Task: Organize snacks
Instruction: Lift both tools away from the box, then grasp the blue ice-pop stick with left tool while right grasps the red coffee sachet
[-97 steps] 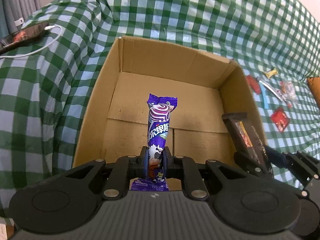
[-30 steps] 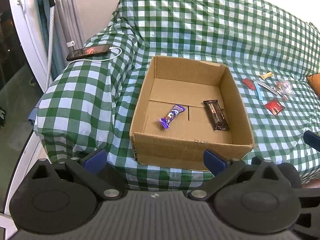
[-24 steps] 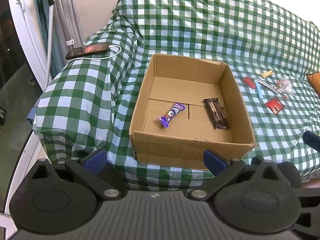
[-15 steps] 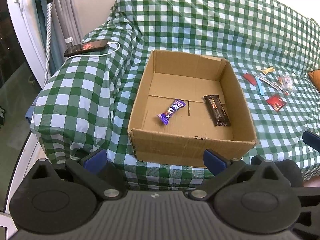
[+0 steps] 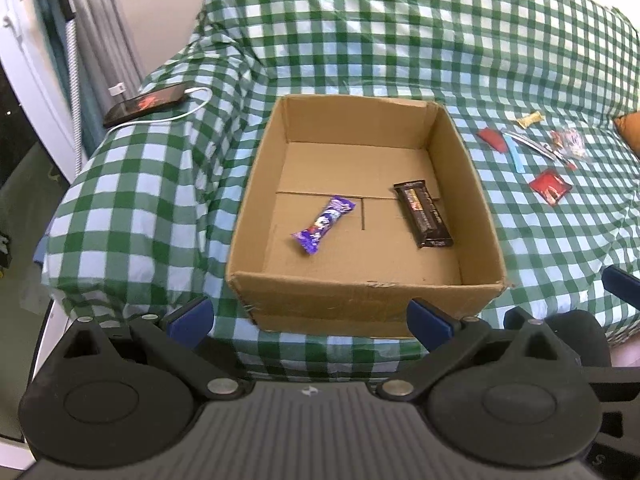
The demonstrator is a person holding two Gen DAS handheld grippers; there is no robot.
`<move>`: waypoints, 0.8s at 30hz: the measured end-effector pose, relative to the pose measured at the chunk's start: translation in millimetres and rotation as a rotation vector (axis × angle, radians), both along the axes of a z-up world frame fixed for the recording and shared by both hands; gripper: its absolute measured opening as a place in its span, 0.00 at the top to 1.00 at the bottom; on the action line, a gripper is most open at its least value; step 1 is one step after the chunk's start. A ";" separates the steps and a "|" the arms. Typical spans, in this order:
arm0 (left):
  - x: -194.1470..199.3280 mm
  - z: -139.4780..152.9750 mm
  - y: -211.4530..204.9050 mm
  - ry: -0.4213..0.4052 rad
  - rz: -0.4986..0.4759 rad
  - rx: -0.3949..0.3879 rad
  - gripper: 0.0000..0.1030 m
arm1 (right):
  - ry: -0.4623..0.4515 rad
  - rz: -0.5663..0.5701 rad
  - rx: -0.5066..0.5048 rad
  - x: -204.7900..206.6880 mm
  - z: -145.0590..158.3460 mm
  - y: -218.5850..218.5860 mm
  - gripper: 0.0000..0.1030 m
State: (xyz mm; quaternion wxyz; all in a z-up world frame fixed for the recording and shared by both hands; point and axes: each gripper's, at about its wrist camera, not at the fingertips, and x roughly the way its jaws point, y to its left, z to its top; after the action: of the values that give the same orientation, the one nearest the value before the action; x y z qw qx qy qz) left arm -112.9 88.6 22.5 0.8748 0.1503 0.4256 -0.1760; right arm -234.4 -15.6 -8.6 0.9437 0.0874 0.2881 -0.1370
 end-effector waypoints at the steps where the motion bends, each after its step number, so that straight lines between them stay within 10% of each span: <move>1: 1.4 -0.4 -5.1 0.004 -0.006 0.003 0.00 | 0.001 -0.010 0.010 0.0 -2.5 -6.0 0.02; 24: 77.0 -29.2 -264.4 0.103 -0.254 0.039 0.00 | 0.044 -0.539 0.196 -7.2 -79.4 -224.8 0.01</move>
State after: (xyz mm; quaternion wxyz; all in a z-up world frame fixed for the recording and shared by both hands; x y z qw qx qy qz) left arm -36.0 -175.8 -6.7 0.8194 0.2105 0.4508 -0.2846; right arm -241.7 -240.4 -88.0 0.8537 0.2489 0.2869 -0.3563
